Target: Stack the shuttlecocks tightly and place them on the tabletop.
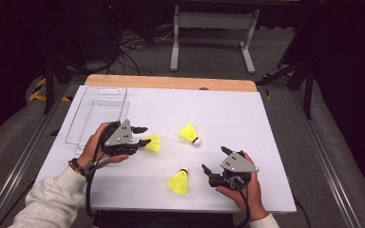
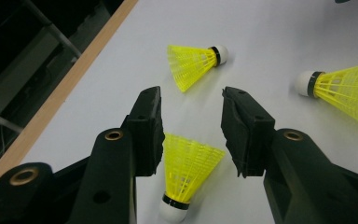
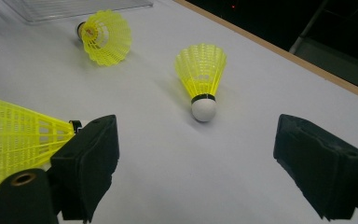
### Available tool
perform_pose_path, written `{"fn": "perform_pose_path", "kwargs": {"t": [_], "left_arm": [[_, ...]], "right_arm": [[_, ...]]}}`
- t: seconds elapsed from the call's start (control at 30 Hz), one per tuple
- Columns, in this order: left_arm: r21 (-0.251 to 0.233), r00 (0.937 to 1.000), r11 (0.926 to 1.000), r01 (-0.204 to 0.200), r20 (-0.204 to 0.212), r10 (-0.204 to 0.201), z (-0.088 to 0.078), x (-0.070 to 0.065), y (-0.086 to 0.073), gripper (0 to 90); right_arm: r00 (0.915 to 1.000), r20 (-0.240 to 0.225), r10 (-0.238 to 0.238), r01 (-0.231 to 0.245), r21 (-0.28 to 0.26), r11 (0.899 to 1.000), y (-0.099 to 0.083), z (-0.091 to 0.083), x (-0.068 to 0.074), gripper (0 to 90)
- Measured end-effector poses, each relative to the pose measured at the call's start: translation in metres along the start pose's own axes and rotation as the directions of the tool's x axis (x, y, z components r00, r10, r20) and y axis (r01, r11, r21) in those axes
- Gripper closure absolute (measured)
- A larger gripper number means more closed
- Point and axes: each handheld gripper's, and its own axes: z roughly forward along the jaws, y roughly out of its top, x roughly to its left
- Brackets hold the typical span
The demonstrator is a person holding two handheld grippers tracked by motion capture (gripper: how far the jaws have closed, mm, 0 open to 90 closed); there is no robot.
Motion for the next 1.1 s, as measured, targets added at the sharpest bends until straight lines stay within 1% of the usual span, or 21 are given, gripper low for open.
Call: {"fn": "perform_pose_path", "kwargs": {"t": [0.03,0.07,0.1,0.13,0.2,0.23,0.33,0.4,0.47,0.5,0.53,0.6,0.63,0.67,0.7,0.77,0.8,0.87,0.9,0.97,1.1], "left_arm": [[-0.004,1.0000,1.0000,0.000,0.001,0.000,-0.001,0.000,-0.001,58.2],[-0.001,0.9998,1.0000,-0.006,-0.019,0.006,-0.003,-0.001,-0.002,57.3],[-0.004,0.9999,1.0000,-0.002,-0.016,0.002,-0.004,-0.002,-0.004,53.7],[-0.003,0.9999,1.0000,-0.004,-0.015,0.004,-0.005,-0.002,-0.005,53.4],[-0.007,0.9994,0.9999,-0.011,-0.032,0.011,-0.008,-0.004,-0.007,51.4],[-0.007,0.9996,1.0000,-0.007,-0.029,0.007,-0.009,-0.004,-0.008,49.8],[-0.026,0.9991,0.9997,-0.002,-0.043,0.001,-0.015,-0.006,-0.011,44.2],[-0.031,0.9980,0.9995,-0.003,-0.064,0.001,-0.019,-0.009,-0.013,39.8],[-0.033,0.9977,0.9995,-0.003,-0.067,0.001,-0.020,-0.009,-0.014,37.2],[-0.040,0.9980,0.9992,0.003,-0.062,-0.005,-0.023,-0.011,-0.016,35.1],[-0.049,0.9966,0.9988,0.000,-0.083,-0.004,-0.026,-0.012,-0.018,34.1],[-0.056,0.9965,0.9984,0.005,-0.083,-0.009,-0.028,-0.013,-0.021,32.2],[-0.062,0.9955,0.9981,0.006,-0.094,-0.012,-0.030,-0.014,-0.022,30.9],[-0.062,0.9955,0.9981,0.006,-0.094,-0.012,-0.030,-0.014,-0.022,29.7],[-0.076,0.9952,0.9970,0.015,-0.095,-0.022,-0.033,-0.015,-0.025,28.7],[-0.083,0.9947,0.9964,0.017,-0.100,-0.025,-0.034,-0.016,-0.026,26.2],[-0.091,0.9938,0.9957,0.016,-0.109,-0.026,-0.036,-0.017,-0.029,26.2],[-0.096,0.9931,0.9953,0.017,-0.114,-0.028,-0.038,-0.019,-0.032,22.9],[-0.103,0.9925,0.9945,0.019,-0.118,-0.032,-0.039,-0.020,-0.033,22.9],[-0.112,0.9927,0.9933,0.027,-0.114,-0.040,-0.042,-0.022,-0.038,20.3],[-0.114,0.9909,0.9930,0.033,-0.126,-0.047,-0.045,-0.025,-0.044,18.0]], "right_arm": [[1.0000,0.002,-0.001,0.001,-0.001,1.000,0.000,0.000,0.000,15.2],[1.0000,0.003,0.000,0.000,-0.005,1.000,0.000,-0.001,0.000,15.1],[1.0000,0.003,-0.001,0.001,-0.009,1.000,0.001,-0.001,0.000,15.1],[1.0000,0.005,-0.003,0.003,-0.011,1.000,0.001,-0.001,0.001,15.0],[1.0000,0.007,-0.003,0.003,-0.017,1.000,0.002,-0.002,0.001,14.9],[1.0000,0.008,-0.003,0.003,-0.018,1.000,0.002,-0.002,0.001,14.7],[1.0000,0.006,-0.003,0.003,-0.025,1.000,0.003,-0.004,0.002,14.4],[1.0000,0.003,-0.003,0.003,-0.029,1.000,0.004,-0.004,0.003,14.2],[1.0000,0.003,-0.004,0.004,-0.032,0.999,0.005,-0.004,0.004,13.9],[1.0000,0.000,-0.006,0.006,-0.032,0.999,0.005,-0.005,0.004,13.8],[1.0000,-0.001,-0.008,0.008,-0.033,0.999,0.006,-0.005,0.005,13.6],[0.9999,0.000,-0.014,0.014,-0.035,0.999,0.006,-0.005,0.006,13.5],[0.9999,-0.003,-0.014,0.014,-0.035,0.999,0.007,-0.005,0.007,13.4],[0.9999,-0.003,-0.014,0.014,-0.035,0.999,0.007,-0.005,0.007,13.4],[0.9998,-0.006,-0.019,0.018,-0.037,0.999,0.008,-0.005,0.008,13.3],[0.9998,-0.010,-0.019,0.018,-0.040,0.999,0.008,-0.006,0.010,13.3],[0.9998,-0.010,-0.019,0.018,-0.040,0.999,0.008,-0.006,0.010,13.3],[0.9995,-0.018,-0.025,0.025,-0.045,0.999,0.010,-0.006,0.013,13.3],[0.9995,-0.018,-0.025,0.025,-0.045,0.999,0.010,-0.006,0.013,13.3],[0.9993,-0.024,-0.030,0.029,-0.049,0.998,0.011,-0.006,0.016,13.3],[0.9986,-0.036,-0.037,0.035,-0.053,0.998,0.012,-0.006,0.019,13.3]]}}
